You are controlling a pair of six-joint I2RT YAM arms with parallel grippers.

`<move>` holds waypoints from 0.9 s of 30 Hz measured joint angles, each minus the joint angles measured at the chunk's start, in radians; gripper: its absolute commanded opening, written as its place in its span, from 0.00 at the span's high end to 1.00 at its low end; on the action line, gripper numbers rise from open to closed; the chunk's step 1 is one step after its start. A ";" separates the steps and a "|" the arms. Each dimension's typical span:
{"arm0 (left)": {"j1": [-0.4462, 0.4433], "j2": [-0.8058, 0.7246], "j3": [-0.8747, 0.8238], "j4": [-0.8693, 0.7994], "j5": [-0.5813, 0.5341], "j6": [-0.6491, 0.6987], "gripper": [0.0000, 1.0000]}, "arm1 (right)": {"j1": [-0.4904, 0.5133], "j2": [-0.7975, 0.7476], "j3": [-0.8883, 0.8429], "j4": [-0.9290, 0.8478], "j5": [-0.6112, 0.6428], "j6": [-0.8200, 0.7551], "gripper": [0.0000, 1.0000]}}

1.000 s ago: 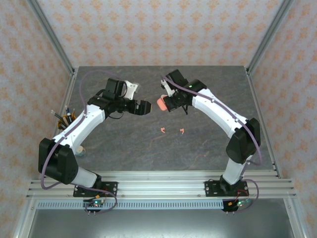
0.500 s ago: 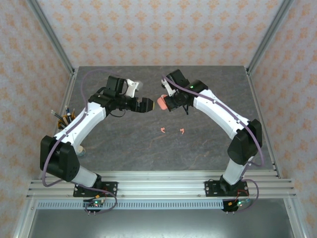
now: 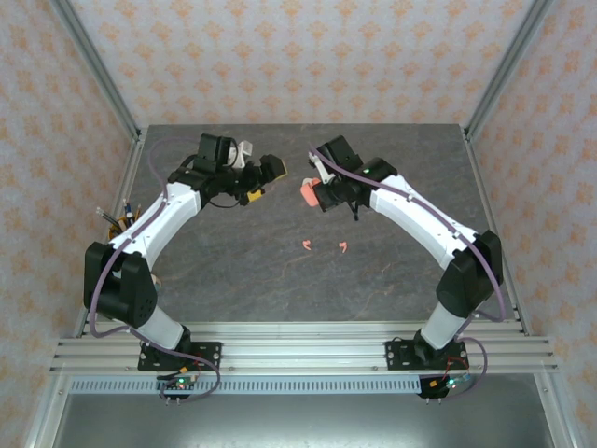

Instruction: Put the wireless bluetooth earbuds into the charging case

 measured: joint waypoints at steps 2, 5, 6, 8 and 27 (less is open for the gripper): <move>0.012 0.003 -0.005 0.016 -0.016 -0.105 0.00 | 0.000 -0.001 0.000 0.015 0.006 0.000 1.00; 0.027 0.003 -0.057 0.092 -0.029 -0.265 0.00 | 0.000 -0.001 0.000 0.026 0.006 0.000 1.00; 0.029 0.004 -0.081 0.117 -0.032 -0.308 0.00 | 0.001 -0.001 0.000 0.027 0.006 0.000 1.00; 0.030 0.014 -0.118 0.147 -0.032 -0.361 0.00 | 0.003 -0.001 0.000 0.027 0.006 0.000 1.00; -0.091 -0.395 -0.443 0.129 -0.281 0.795 0.00 | 0.011 0.094 0.163 -0.182 -0.080 -0.130 1.00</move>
